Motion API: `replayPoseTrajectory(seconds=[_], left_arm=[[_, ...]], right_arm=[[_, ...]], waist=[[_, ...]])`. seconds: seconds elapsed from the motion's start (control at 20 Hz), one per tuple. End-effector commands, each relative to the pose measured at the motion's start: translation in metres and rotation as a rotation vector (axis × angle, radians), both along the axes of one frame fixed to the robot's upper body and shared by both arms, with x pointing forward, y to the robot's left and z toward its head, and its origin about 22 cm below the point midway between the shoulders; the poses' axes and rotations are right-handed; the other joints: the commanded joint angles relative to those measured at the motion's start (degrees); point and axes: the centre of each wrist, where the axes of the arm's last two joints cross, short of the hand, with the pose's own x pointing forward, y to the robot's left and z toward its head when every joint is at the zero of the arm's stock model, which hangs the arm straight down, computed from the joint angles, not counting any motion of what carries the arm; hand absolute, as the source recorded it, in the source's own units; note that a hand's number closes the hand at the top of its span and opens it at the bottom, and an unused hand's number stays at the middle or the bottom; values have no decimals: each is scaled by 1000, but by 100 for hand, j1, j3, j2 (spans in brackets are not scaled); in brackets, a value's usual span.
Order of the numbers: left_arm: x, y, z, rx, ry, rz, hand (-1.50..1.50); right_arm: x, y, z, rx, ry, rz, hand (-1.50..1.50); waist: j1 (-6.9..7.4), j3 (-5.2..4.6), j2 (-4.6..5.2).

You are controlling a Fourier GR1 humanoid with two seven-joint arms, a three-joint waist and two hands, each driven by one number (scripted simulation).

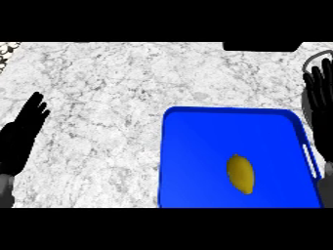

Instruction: Pick the lemon from the tray and place it in the pot

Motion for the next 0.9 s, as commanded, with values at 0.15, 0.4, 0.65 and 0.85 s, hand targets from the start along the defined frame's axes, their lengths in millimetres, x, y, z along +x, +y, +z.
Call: replayPoseTrajectory(seconds=[0.15,0.4,0.65,0.85], left_arm=[[20,-11,37,-2,-199,19,0],[31,-28,37,-40,-258,-3,0],[32,-32,40,-33,-244,14,0],[25,-33,49,-50,-232,11,0]], right_arm=[[41,-31,1,-154,-17,224,150],[34,-58,-52,-568,0,187,-150],[39,-72,-87,-428,-186,304,-150],[53,-95,-24,-522,-215,389,-150]], waist=[[-7,1,16],[27,5,84],[-88,0,6],[-136,-10,-34]])
